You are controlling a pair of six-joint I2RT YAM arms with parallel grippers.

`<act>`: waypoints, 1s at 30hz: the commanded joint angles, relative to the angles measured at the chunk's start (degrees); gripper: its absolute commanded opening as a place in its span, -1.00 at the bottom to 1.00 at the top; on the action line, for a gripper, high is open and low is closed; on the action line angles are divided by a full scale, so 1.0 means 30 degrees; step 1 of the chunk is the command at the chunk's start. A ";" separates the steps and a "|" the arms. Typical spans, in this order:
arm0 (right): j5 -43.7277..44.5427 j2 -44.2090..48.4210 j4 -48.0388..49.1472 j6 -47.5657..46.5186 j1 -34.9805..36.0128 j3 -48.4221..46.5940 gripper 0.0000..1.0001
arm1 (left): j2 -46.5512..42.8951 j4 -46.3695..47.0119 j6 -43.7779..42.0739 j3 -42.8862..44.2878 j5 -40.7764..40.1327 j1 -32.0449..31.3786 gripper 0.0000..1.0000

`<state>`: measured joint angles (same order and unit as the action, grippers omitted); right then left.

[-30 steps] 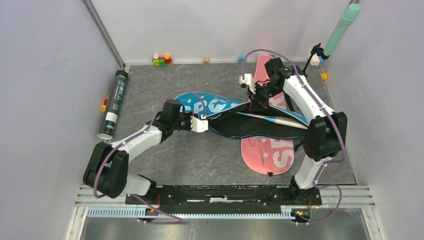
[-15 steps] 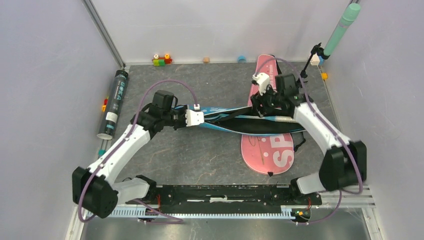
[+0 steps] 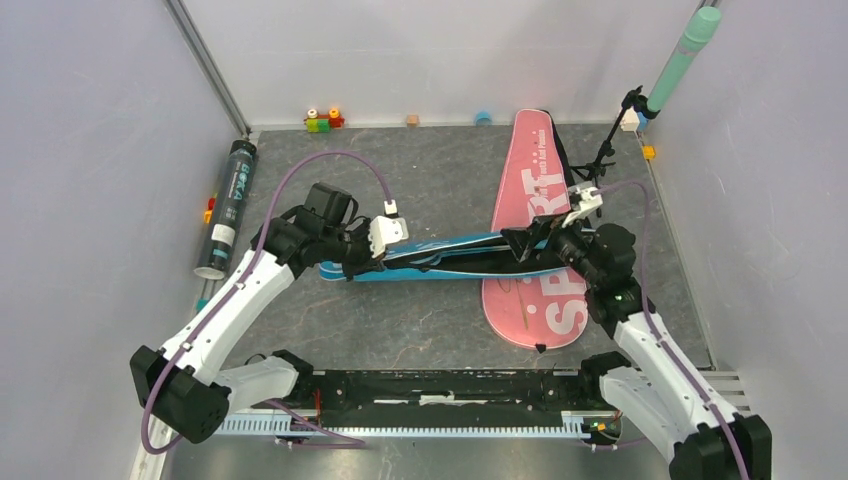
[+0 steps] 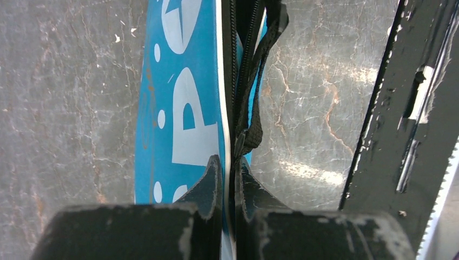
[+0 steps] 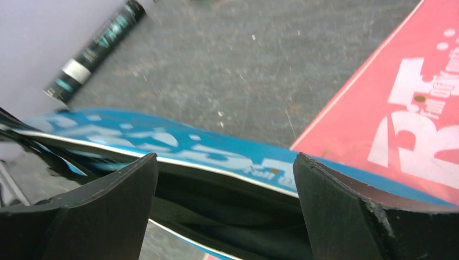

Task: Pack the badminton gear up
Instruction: Adjust the racket in the racket bag.

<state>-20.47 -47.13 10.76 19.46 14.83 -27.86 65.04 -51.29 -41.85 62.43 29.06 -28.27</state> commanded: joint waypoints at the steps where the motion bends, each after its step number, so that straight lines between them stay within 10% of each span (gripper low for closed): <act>1: 0.1413 0.1614 0.2162 0.3757 -0.0021 0.0645 0.96 | -0.0159 0.1112 0.2950 0.0107 -0.0117 -0.0079 -0.95; 11: -0.0342 0.1521 1.3207 1.2961 0.0192 0.8671 0.96 | 0.0530 0.0573 0.2451 0.0110 0.0524 -0.0072 -0.95; 30: 0.7830 -0.2710 1.0189 1.3675 0.1811 0.7831 0.58 | 0.0886 0.0365 0.2375 0.0253 0.1219 -0.0070 -0.95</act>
<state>-6.61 -53.10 41.63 59.00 18.50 -1.83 67.61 -50.94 -36.38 62.41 29.91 -28.36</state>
